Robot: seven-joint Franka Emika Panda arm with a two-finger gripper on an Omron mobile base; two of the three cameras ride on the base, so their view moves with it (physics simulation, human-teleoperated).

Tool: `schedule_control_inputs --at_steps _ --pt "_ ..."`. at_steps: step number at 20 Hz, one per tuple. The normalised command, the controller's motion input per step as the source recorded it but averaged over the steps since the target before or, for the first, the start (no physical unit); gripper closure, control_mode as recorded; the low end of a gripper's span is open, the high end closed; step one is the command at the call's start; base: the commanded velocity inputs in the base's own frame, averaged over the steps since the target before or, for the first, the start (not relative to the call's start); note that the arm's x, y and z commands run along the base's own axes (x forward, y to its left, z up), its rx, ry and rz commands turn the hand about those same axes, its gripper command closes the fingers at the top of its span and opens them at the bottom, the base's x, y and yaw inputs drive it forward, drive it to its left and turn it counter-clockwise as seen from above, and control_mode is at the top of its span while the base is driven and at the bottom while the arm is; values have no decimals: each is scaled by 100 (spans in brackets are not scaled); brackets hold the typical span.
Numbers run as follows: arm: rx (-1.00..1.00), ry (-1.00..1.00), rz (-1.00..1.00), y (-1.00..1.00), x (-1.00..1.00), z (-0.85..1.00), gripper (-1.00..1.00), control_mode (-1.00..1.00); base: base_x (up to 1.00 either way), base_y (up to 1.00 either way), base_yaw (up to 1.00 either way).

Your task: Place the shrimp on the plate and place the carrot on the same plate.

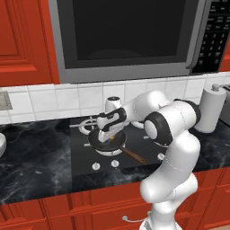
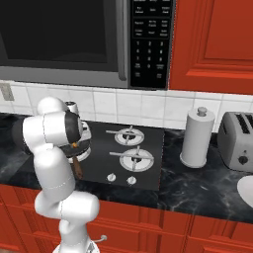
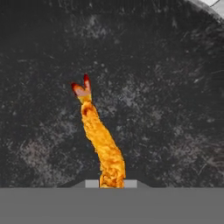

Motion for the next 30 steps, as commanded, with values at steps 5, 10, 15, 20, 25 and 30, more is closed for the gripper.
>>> schedule_control_inputs --at_steps 5,10,15,20,25,30 --pt "0 0 0 0 -8 0 100 -100 0 0 0" --pt "0 0 -3 -1 -49 15 100 -100 0 0 0" --pt "0 0 -5 -2 -73 19 100 -100 0 0 0" --pt "0 0 -4 -17 -46 38 100 -100 0 0 0" --pt "0 0 -6 -28 -24 51 100 -100 0 0 0" --pt "0 0 -9 -41 -36 50 100 -100 0 0 0"
